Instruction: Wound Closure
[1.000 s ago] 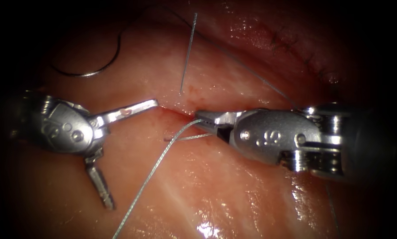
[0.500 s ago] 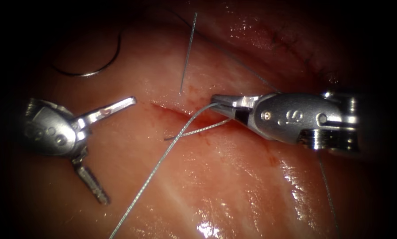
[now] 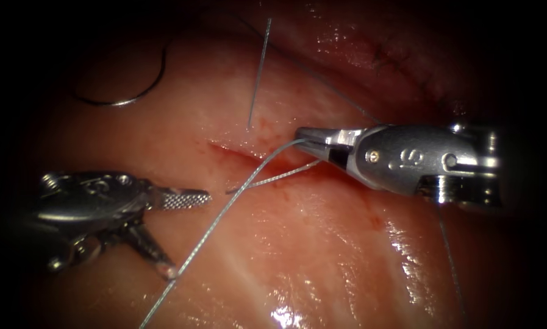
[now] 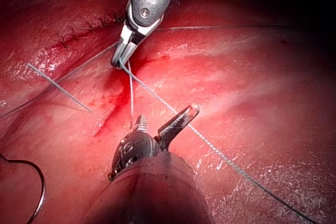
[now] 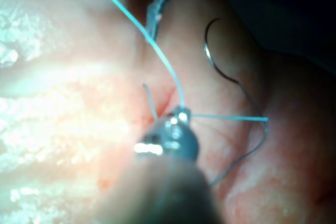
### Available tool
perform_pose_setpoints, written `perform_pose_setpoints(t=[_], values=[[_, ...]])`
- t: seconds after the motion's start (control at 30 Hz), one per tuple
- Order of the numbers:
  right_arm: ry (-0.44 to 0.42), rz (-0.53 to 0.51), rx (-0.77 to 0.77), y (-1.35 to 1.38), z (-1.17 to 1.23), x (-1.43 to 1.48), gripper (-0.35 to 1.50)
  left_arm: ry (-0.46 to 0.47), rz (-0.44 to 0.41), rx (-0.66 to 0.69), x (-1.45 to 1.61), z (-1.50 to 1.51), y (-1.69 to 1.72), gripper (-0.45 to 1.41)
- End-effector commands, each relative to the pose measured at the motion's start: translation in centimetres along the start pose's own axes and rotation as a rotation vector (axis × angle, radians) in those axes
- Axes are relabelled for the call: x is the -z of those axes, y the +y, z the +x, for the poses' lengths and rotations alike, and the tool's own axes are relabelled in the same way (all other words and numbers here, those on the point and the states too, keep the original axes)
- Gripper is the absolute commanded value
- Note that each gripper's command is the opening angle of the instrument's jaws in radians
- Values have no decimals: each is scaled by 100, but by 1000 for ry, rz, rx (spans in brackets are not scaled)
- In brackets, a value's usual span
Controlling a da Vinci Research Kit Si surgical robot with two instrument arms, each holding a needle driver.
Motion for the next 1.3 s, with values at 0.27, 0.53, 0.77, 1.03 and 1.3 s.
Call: perform_pose_setpoints(t=[0.27, 0.53, 0.77, 1.03, 1.3], values=[[2, 2, 0, -4, 1, -6, -35, -77, 51, 25, -8, -25, -8, 82], [-4, 0, -4, 1, 0, -6, -35, -177, 110, 1, -13, -61, -4, 57], [-4, 0, -4, 1, 1, -6, -35, -196, 111, -2, -4, -65, -3, 37], [-5, -1, -12, 3, 0, -7, -35, -219, 89, -6, 0, -71, 1, -10], [-6, 0, -12, 4, -1, -6, -35, -250, 61, -19, 4, -75, 6, -35]])
